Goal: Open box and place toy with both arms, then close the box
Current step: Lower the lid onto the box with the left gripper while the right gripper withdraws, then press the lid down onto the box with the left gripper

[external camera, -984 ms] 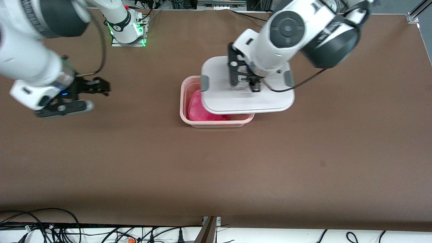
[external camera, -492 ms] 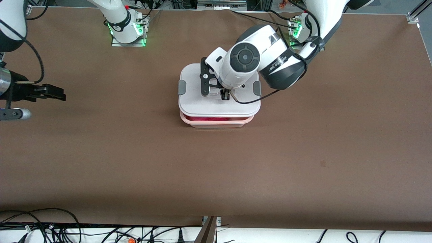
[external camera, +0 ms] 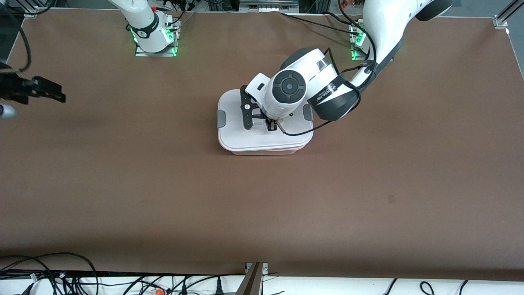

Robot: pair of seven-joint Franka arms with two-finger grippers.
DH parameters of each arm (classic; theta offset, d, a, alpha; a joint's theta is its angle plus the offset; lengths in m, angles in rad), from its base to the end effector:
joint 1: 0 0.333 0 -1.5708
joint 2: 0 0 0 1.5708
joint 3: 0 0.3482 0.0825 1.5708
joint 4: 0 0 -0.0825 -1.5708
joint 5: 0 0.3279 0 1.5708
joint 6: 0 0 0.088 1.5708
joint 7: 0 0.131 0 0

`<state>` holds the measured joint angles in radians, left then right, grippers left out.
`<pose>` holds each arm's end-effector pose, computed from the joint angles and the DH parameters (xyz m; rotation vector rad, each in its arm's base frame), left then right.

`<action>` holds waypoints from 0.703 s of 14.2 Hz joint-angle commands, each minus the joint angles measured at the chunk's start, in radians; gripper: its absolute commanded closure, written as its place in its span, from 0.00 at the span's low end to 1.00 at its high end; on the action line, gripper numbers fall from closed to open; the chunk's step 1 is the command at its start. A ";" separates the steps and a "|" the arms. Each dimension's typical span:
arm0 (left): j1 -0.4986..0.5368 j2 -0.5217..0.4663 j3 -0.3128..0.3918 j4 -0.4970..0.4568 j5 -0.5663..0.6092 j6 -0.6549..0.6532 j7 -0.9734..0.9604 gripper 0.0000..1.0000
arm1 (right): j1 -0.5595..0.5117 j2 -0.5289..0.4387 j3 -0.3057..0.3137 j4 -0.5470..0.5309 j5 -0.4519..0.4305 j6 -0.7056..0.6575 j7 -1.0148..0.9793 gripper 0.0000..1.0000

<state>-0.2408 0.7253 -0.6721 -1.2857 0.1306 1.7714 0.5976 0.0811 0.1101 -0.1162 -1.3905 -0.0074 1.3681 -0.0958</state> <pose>0.5118 -0.4427 0.3945 2.1457 -1.8716 -0.1975 0.5111 -0.0148 0.6342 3.1219 0.0930 -0.2077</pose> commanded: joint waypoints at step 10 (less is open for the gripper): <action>-0.026 0.026 0.005 -0.023 0.127 0.045 -0.007 1.00 | -0.026 -0.076 0.039 -0.117 -0.023 -0.003 0.042 0.00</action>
<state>-0.2519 0.7364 -0.6708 -1.3109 0.2161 1.7887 0.5966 0.0690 0.0359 -0.0942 -1.5185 -0.0183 1.3655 -0.0710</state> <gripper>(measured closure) 0.934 0.000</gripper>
